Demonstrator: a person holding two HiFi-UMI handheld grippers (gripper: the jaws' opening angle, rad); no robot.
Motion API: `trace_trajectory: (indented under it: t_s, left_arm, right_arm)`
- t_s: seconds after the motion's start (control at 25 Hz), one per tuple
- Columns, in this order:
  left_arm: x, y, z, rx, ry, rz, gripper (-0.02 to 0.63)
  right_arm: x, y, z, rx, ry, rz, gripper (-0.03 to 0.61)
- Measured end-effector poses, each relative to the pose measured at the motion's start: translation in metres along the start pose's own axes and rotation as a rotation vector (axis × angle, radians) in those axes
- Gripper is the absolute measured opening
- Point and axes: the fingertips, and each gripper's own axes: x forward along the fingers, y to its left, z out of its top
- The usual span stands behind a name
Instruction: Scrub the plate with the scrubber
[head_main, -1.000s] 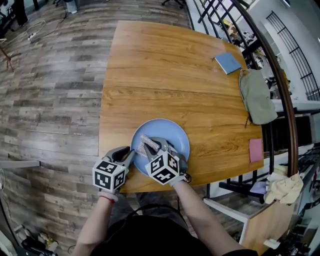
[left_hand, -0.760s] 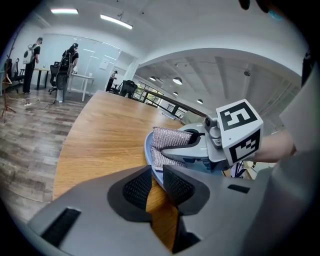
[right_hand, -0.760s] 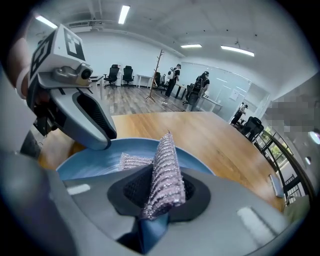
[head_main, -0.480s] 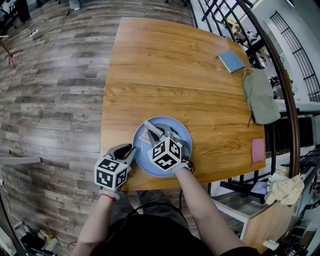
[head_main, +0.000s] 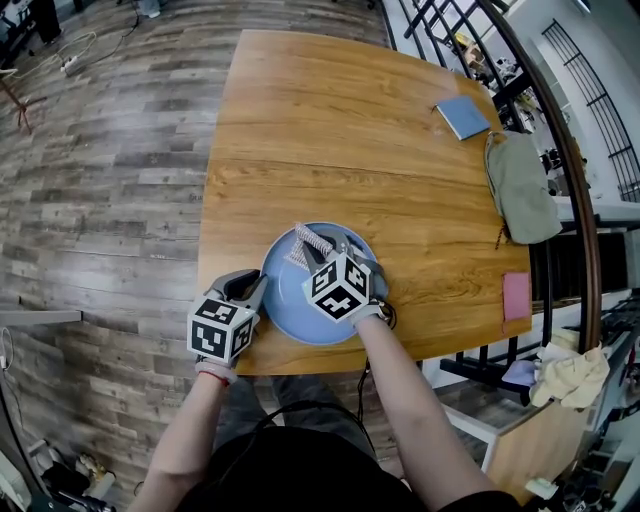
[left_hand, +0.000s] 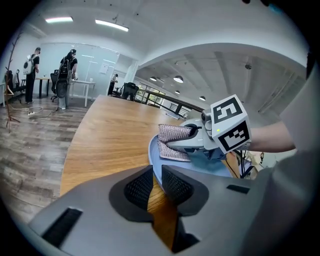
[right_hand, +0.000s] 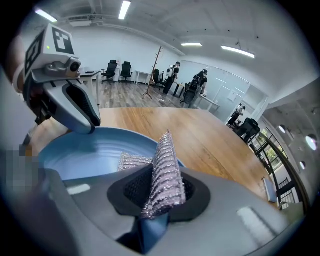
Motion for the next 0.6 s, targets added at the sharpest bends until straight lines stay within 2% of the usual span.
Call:
trace_trajectory:
  t_s: [0.12,0.6]
  left_arm:
    - [0.0,0.001,0.0,0.006,0.002,0.01,0.051]
    - [0.0,0.002,0.001,0.016,0.002,0.044,0.049]
  right_arm:
    - [-0.002,-0.01,-0.009,-0.034,0.024,-0.024,0.072]
    - [-0.031,-0.04,-0.062,-0.001,0.119,-0.132,0.066]
